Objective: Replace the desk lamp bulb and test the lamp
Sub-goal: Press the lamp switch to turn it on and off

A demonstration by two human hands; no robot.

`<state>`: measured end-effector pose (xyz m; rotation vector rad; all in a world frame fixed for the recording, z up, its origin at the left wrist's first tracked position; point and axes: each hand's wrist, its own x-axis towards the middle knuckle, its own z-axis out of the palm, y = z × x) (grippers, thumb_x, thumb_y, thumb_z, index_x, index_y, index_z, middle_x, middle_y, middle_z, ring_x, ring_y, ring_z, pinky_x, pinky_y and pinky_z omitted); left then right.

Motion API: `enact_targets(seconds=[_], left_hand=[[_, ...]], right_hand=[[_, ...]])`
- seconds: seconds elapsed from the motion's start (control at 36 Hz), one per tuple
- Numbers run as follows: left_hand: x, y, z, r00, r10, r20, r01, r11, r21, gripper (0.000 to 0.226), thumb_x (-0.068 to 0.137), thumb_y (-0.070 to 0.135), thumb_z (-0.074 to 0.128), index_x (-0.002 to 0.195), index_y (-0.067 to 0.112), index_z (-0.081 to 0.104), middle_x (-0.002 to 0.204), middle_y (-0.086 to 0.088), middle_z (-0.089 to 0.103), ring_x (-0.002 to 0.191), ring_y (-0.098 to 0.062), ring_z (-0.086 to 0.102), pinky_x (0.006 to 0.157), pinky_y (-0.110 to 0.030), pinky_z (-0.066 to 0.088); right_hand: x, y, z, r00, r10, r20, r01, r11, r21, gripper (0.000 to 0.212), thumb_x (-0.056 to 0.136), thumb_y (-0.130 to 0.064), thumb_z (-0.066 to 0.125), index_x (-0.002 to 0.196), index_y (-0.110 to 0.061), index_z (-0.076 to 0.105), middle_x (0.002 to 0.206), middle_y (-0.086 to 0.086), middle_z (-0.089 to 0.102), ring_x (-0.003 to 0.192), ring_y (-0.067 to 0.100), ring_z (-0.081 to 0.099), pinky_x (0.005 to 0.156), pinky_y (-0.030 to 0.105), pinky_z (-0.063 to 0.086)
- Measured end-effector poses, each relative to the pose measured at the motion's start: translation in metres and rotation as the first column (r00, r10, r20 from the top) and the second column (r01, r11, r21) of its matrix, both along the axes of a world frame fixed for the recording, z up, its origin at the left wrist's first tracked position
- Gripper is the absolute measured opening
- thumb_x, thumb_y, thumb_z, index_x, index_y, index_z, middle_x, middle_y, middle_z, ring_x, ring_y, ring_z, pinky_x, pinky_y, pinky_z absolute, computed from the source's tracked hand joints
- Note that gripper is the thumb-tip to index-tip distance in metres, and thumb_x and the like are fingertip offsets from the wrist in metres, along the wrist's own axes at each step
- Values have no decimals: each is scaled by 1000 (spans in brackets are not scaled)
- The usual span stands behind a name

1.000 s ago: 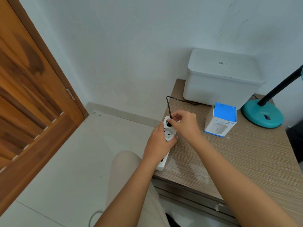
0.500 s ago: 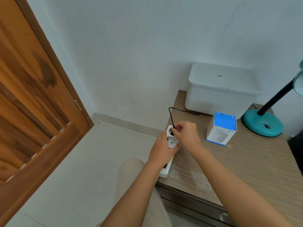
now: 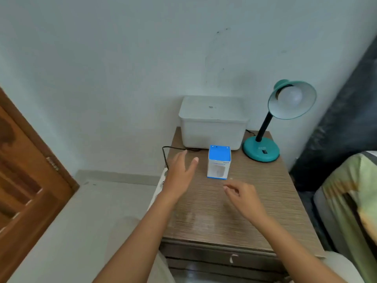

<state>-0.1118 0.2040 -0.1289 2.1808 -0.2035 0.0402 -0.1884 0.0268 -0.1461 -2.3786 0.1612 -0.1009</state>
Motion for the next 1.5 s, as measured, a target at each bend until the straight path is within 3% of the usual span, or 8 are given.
enact_targets(seconds=[0.14, 0.25, 0.44, 0.58, 0.81, 0.92, 1.25, 1.5], left_hand=[[2, -79, 20, 984, -175, 35, 175, 985, -1, 53, 97, 34, 46, 141, 7, 36, 145, -7, 40, 134, -18, 34, 96, -4, 24], [6, -139, 17, 950, -312, -13, 313, 950, 8, 62, 95, 49, 41, 145, 15, 30, 151, -2, 34, 138, -16, 30, 114, -37, 27], [39, -209, -27, 897, -402, -186, 431, 888, 158, 69, 96, 53, 32, 150, 17, 11, 160, 0, 8, 146, -14, 8, 118, -38, 14], [71, -233, -66, 925, -338, -170, 373, 893, 253, 74, 97, 51, 30, 150, 14, -3, 160, -1, -9, 146, -12, -8, 116, -31, 2], [103, -253, -104, 933, -359, 13, 334, 881, 335, 77, 94, 56, 23, 148, 9, -5, 158, -4, -12, 142, -9, -17, 117, -29, -6], [105, -256, -116, 946, -318, 65, 274, 891, 362, 83, 84, 60, 6, 149, 9, -4, 158, -5, -10, 142, -9, -14, 115, -26, -7], [104, -256, -122, 944, -316, 98, 257, 886, 386, 74, 92, 51, 19, 149, 6, 1, 159, -11, -6, 147, -18, -3, 115, -25, -4], [107, -256, -123, 941, -320, 111, 259, 891, 372, 78, 90, 54, 15, 149, 6, 1, 159, -11, -5, 147, -16, -3, 115, -23, -4]], right_hand=[[-17, -62, -3, 989, -110, -98, 107, 994, -31, 33, 94, -26, 51, 120, -11, 62, 123, 5, 65, 118, 17, 56, 96, 20, 36], [-11, -109, -3, 967, -197, -159, 190, 980, -59, 39, 95, -29, 47, 127, -9, 56, 130, 9, 60, 122, 21, 53, 103, 30, 38], [36, -170, -24, 970, -223, -100, 223, 975, -10, 41, 95, -33, 43, 128, -10, 50, 131, 11, 55, 122, 24, 52, 102, 35, 42], [89, -196, -45, 966, -227, -123, 226, 974, -21, 63, 97, -39, 38, 149, -11, 16, 158, 9, 14, 146, 19, 12, 117, 31, 8], [143, -208, -68, 957, -284, -62, 285, 958, 7, 72, 97, -41, 36, 148, -5, 0, 159, 11, -2, 147, 21, -3, 118, 31, 0], [152, -210, -78, 949, -314, -43, 314, 949, 1, 75, 95, -44, 37, 149, -6, 0, 159, 10, -1, 147, 19, -1, 117, 30, 1], [150, -208, -84, 941, -338, -26, 337, 940, -46, 71, 95, -46, 33, 149, -14, 0, 160, 1, -1, 147, 13, 1, 115, 38, 21], [149, -205, -83, 937, -347, -40, 343, 936, -79, 71, 96, -47, 31, 149, -14, -1, 160, 0, -2, 147, 13, 1, 116, 38, 19]])
